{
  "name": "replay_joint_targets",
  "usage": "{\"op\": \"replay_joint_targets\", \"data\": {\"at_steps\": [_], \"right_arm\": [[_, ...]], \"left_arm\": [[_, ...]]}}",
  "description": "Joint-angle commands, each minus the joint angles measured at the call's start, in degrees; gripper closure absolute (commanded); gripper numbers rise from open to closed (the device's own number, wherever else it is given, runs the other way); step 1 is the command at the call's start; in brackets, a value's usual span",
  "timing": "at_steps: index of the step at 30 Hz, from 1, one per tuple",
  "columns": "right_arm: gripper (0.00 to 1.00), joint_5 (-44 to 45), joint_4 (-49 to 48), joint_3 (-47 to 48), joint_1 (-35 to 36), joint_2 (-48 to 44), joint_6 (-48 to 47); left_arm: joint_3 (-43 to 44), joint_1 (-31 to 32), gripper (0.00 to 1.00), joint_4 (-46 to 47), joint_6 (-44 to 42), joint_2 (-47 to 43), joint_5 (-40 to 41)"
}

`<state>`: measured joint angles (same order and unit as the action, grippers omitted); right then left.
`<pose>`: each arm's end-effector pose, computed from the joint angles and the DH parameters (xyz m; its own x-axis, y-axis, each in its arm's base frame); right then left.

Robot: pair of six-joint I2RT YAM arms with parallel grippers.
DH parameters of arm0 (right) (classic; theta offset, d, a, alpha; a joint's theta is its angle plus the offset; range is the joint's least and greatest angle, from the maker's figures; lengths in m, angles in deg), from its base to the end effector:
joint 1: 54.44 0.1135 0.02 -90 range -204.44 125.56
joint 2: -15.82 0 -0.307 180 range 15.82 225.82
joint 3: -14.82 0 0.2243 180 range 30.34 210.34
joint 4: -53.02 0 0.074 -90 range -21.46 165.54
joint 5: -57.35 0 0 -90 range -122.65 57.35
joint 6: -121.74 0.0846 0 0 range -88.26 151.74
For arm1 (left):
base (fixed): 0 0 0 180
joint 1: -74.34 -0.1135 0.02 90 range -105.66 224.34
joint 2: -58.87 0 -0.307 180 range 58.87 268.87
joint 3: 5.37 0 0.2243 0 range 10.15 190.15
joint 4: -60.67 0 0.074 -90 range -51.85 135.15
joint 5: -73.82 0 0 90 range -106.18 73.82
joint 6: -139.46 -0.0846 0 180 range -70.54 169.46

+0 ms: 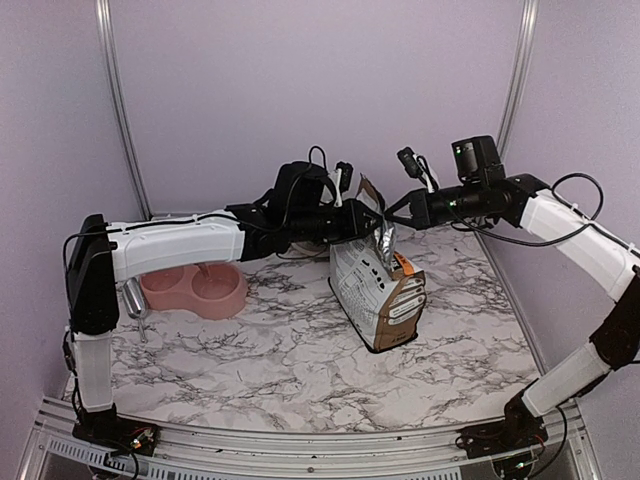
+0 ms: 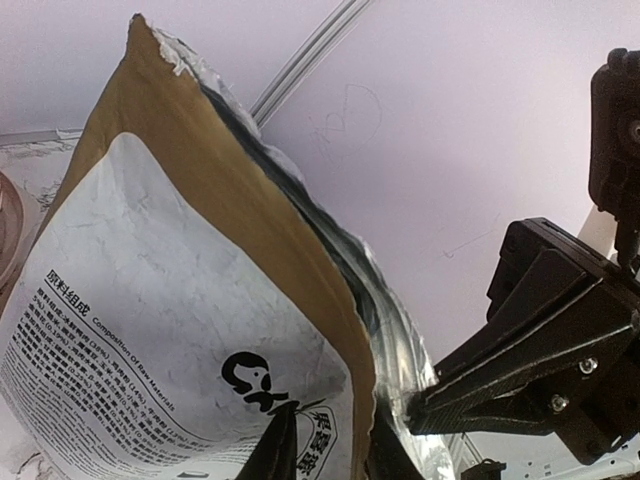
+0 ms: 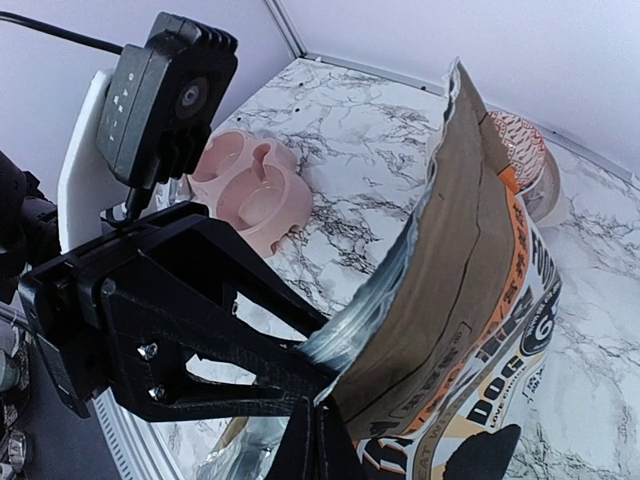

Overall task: Serve the pet food
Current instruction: Open the seal of the pet food bag.

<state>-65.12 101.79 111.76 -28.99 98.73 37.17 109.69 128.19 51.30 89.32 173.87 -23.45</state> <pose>0.2687 0.1782 0.3897 -0.5842 -0.1896 -0.7891 -0.7088 0.5928 0.3823 0.3039 -0.4342 0.3664 -0.6338 -0.2101 -0.7444 0.6102 0.4555 -0.6482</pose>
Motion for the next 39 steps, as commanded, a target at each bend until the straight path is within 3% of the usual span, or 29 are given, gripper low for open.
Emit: {"op": "replay_joint_targets", "data": {"at_steps": [1,6,10,15,16,20,22,39], "right_arm": [[1.0,-1.5,4.4,-1.3,-0.3,-1.7,-1.3],[1.0,-1.1,4.4,-2.1,-0.3,-2.4,-1.5],[1.0,-0.4,4.8,-2.2,-0.3,-2.4,-1.7],[1.0,2.9,6.8,0.0,-0.3,-1.3,-1.7],[0.97,3.6,7.7,1.4,-0.3,-0.7,-1.8],[0.62,4.2,11.5,6.9,-0.2,2.4,-2.5],[0.54,4.2,13.6,9.6,-0.1,3.9,-2.7],[0.45,8.7,16.6,20.0,2.6,10.8,2.3]], "left_arm": [[3.4,-0.4,0.77,-2.8,-2.6,2.2,2.1],[6.2,-0.7,0.82,-3.2,-2.8,4.2,1.2],[7.5,-0.7,1.0,-3.3,-3.0,5.1,1.0],[6.4,-0.7,1.0,-2.1,-2.0,4.4,0.7],[5.8,-0.7,1.0,-1.0,-1.6,4.2,0.5],[4.5,-0.7,1.0,0.3,-0.6,4.0,-0.4],[4.4,-0.7,1.0,0.4,-0.6,4.0,-0.6],[2.9,-0.7,1.0,3.5,0.1,4.2,-1.5]]}}
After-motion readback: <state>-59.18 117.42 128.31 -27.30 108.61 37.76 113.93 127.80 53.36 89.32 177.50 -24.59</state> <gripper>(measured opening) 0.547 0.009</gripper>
